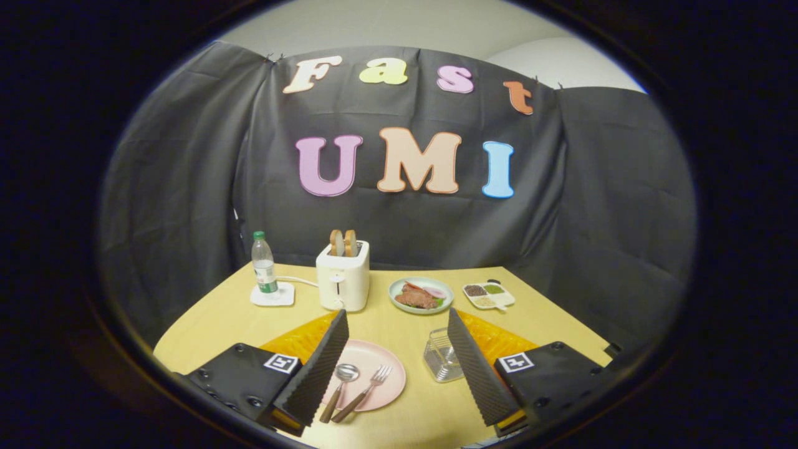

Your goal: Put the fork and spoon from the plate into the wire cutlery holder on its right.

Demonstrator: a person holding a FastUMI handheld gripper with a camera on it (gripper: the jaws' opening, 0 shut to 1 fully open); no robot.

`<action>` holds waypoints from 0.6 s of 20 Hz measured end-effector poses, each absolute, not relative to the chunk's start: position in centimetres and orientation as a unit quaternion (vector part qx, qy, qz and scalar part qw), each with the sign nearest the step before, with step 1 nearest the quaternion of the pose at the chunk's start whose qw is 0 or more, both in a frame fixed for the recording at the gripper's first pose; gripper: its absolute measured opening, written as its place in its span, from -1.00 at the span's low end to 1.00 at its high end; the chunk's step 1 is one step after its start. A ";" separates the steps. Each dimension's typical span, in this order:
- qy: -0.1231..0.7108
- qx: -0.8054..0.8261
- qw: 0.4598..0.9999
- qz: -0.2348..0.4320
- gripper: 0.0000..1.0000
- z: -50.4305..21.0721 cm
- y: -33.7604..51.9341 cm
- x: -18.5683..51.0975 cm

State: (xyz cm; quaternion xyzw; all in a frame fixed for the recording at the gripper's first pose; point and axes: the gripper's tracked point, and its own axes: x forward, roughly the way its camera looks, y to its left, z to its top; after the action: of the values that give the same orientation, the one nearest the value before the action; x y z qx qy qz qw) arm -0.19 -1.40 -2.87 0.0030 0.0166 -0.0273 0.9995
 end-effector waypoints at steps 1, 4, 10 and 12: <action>0.025 0.005 0.999 -0.029 1.00 -3.5 -1.1 -0.1; 0.054 0.011 0.998 -0.037 1.00 -6.2 -0.3 0.5; 0.116 0.010 0.990 -0.079 1.00 -12.4 0.2 1.3; 0.136 0.025 0.986 -0.089 1.00 -14.5 0.6 1.3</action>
State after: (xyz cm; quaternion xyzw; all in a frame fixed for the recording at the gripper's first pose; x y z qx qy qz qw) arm 1.32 0.63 -14.52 0.0246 0.1364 -0.0894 0.9863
